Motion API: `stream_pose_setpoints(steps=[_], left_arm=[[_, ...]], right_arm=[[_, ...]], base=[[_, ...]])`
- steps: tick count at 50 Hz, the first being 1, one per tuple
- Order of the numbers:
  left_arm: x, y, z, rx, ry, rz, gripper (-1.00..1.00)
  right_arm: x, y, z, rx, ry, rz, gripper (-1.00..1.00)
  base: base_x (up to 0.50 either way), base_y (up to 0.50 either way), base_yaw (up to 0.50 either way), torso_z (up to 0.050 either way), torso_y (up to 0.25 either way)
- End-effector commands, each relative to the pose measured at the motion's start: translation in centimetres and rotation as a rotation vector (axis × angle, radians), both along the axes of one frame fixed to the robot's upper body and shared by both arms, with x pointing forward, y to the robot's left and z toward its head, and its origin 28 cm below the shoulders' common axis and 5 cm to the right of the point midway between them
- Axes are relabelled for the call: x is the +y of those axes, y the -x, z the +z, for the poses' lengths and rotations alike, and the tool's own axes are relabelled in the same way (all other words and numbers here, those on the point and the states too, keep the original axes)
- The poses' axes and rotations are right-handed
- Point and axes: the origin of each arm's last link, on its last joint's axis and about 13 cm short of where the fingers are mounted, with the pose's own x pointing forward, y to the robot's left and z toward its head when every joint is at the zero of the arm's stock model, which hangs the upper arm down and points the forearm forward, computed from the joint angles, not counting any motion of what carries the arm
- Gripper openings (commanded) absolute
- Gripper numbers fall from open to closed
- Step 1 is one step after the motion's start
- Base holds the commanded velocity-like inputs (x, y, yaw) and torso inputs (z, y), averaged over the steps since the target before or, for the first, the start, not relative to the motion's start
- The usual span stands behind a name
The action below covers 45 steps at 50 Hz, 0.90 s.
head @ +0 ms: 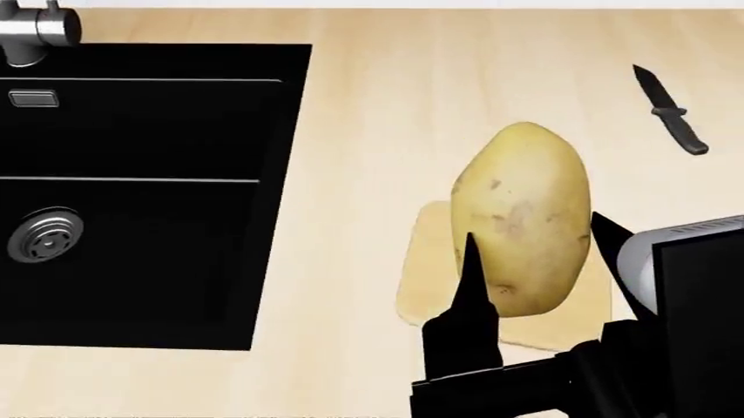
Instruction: Pick the vegetables from the sink and place them on the cutting board.
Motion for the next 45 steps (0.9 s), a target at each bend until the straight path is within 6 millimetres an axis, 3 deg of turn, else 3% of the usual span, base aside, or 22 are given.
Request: stream_pose_setpoints(steps=[1,23,35,39,45], left_arm=[[0.1,0.0,-0.3,-0.002,0.025,-0.017,-1.0],[0.0,-0.1,-0.8,0.007,0.031,-0.015,-1.0],[0.1,-0.1,-0.7,0.002,0.031,-0.013,-1.0],[0.0,-0.1,-0.7,0.005,0.029,-0.019,-1.0],[-0.2,-0.1,-0.3,-0.001,0.028,-0.031,-1.0]], right_arm=[[0.1,-0.4,0.2,-0.051,0.014,0.04,-1.0],[0.4,-0.6,-0.4,-0.06,0.026,0.057,-1.0],[0.7,-1.1,-0.5,0.002,0.055,0.075,-1.0],[1.2,-1.9,0.5,0.096,0.047,0.085,-1.0],[1.4,-4.0,4.2,0.219,0.073,0.093,-1.0]], base=[[0.0,-0.5,0.0,0.0,0.0],[0.01,-0.5,0.0,0.0,0.0],[0.16,-0.04,0.0,0.0,0.0],[0.0,0.0,0.0,0.0,0.0],[0.0,0.0,0.0,0.0,0.0]])
